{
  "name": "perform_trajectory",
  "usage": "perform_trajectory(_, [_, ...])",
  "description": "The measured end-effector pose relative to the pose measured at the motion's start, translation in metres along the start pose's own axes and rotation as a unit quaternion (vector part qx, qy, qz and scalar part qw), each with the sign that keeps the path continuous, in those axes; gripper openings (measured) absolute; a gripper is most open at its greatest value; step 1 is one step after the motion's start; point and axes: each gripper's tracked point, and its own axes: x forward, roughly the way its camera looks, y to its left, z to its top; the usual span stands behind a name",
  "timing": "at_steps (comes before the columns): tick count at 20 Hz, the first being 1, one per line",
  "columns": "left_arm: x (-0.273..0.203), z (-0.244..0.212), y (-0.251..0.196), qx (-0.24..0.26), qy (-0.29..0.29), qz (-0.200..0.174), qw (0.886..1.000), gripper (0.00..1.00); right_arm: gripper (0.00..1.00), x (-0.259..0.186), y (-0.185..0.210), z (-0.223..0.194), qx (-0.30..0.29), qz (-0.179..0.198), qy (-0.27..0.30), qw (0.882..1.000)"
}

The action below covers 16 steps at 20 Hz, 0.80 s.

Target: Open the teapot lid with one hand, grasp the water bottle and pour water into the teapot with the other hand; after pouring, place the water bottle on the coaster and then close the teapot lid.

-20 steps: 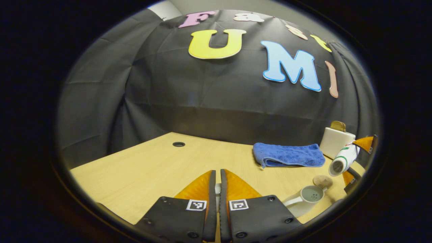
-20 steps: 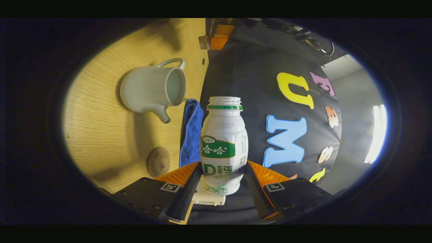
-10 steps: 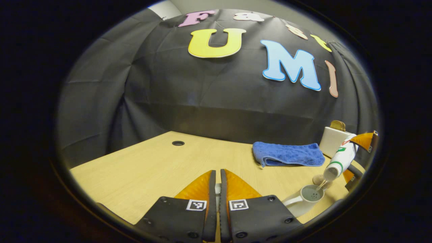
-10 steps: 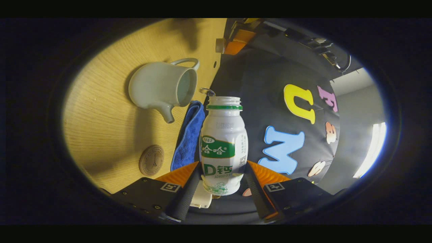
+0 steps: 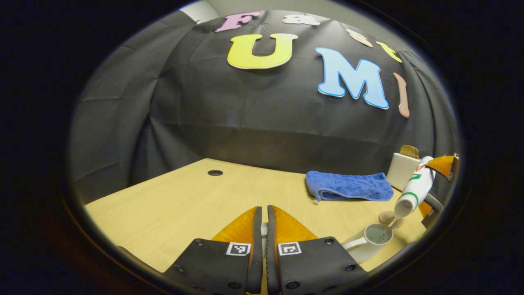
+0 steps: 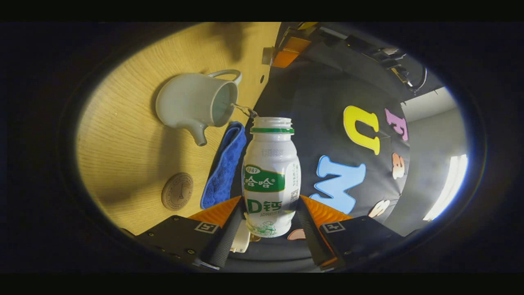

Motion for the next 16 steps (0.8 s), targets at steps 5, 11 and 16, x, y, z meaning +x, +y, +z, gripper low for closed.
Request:
perform_trajectory(5, [0.0, -0.001, -0.001, 0.001, 0.004, -0.002, 1.0, 0.14, 0.76, 0.0, -0.009, -0.001, -0.01, -0.008, -0.003, 1.0])
perform_trajectory(11, [0.001, -0.001, -0.001, 0.003, 0.007, -0.003, 1.0, 0.14, 0.76, 0.0, -0.015, 0.0, -0.02, -0.011, -0.008, 1.0])
perform_trajectory(16, [0.0, -0.002, -0.002, 0.003, 0.009, -0.005, 1.0, 0.14, 0.76, 0.001, -0.018, 0.001, -0.031, -0.012, -0.012, 0.999])
